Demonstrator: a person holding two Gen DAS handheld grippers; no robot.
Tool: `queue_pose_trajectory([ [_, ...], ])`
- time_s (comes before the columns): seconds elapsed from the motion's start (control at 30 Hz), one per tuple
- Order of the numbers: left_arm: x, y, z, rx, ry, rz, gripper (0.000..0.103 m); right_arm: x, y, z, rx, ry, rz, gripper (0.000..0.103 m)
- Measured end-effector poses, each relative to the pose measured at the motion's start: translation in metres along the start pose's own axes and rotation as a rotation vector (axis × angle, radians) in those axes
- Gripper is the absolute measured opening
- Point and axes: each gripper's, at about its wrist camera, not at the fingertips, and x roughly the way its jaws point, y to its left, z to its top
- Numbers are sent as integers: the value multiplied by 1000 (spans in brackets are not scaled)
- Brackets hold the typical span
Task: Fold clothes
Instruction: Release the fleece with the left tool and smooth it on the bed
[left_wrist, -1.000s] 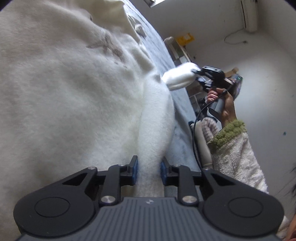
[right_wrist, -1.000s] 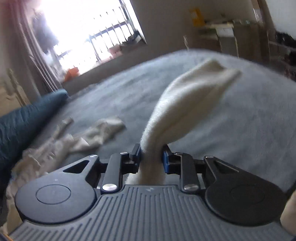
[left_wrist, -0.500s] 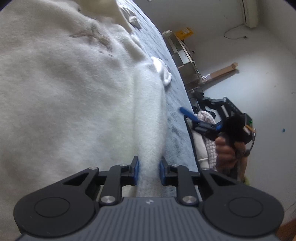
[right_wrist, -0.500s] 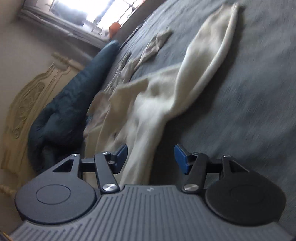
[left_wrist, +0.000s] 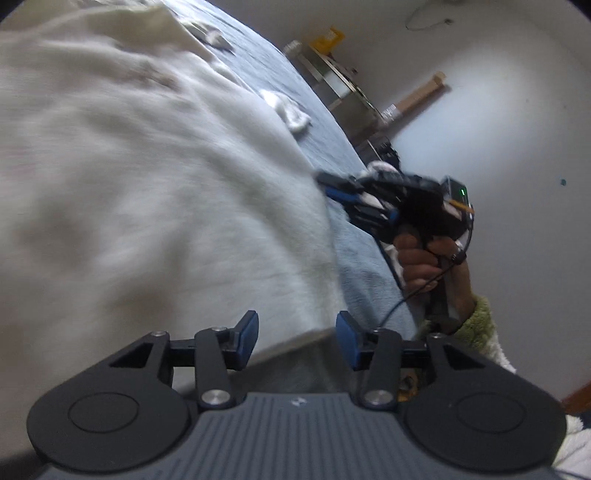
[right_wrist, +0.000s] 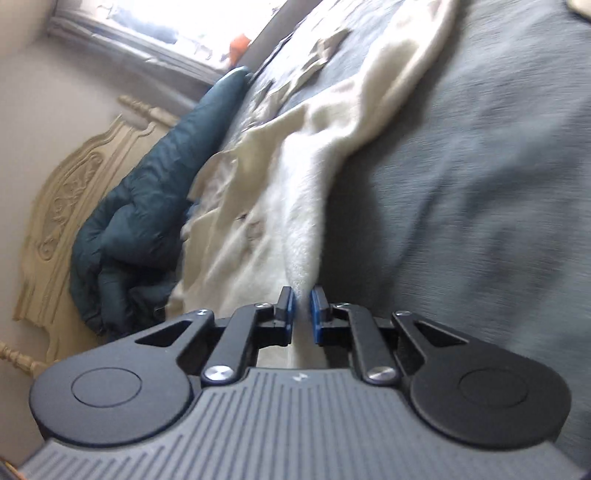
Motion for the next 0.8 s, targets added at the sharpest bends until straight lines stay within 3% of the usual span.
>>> queue_pose_trajectory([
  [0.17, -89, 20, -19, -36, -158, 148, 52, -13, -28, -15, 125, 40, 41, 13],
  [0.23, -113, 27, -24, -42, -216, 218, 56, -12, -33, -24, 139, 60, 18, 24],
  [0.27, -121, 31, -26, -48, -241, 257, 57, -11, -35, -28, 145, 59, 6, 35],
  [0.33, -134, 39, -33, -67, -275, 307, 57, -6, -41, -35, 178, 69, 8, 41],
  [0.43, -136, 49, -42, -100, -307, 352, 58, 5, -45, -48, 214, 102, 28, 41],
  [0.7, -124, 86, -59, -108, -298, 408, 60, -3, -34, -93, 143, 171, 52, 41],
  [0.8, -117, 99, -59, -137, -311, 370, 61, -9, -32, -104, 123, 186, 52, 41],
])
